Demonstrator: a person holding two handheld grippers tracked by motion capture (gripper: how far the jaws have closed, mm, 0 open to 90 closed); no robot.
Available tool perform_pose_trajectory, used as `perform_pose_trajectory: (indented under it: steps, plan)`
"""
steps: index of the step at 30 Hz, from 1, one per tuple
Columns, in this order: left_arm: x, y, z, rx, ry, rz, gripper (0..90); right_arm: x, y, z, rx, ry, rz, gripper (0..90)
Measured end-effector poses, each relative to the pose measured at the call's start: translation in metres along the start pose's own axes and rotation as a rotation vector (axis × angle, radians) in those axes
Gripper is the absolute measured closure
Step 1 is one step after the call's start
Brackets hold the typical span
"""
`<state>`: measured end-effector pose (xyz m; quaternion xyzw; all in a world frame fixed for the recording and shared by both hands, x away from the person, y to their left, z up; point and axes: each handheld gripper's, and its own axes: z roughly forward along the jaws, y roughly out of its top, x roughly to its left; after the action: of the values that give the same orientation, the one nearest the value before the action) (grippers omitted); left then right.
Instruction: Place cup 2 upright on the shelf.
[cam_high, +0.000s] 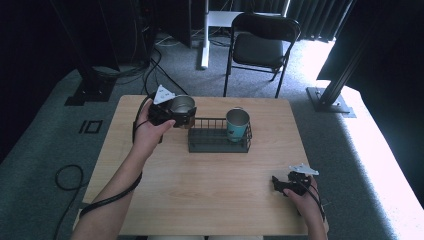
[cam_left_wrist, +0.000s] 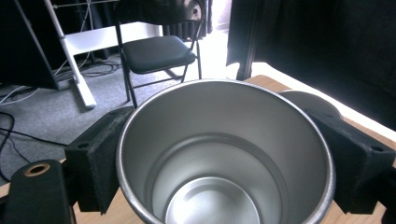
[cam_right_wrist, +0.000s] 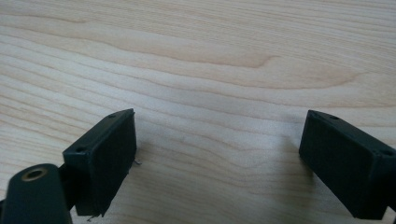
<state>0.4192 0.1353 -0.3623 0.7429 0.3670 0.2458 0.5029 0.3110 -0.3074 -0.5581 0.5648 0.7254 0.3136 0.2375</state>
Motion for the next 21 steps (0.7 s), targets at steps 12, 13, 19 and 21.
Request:
perform_pose_trajectory:
  steps: [12,13,19,21]
  plan:
    - [-0.02,-0.006,0.037,0.011,-0.015,-0.005,14.0,0.0,0.0,0.0,-0.001,-0.001,-0.001,10.7]
    - [-0.021,-0.007,0.039,0.013,-0.017,-0.006,13.9,0.0,0.0,0.0,0.0,-0.001,0.0,10.7]
    - [-0.029,-0.014,0.057,0.025,-0.009,-0.012,13.9,0.0,0.0,0.0,0.001,0.0,0.001,10.7]
    - [-0.028,-0.017,0.06,0.029,-0.01,-0.028,13.9,0.0,0.0,0.0,0.001,0.0,0.001,10.7]
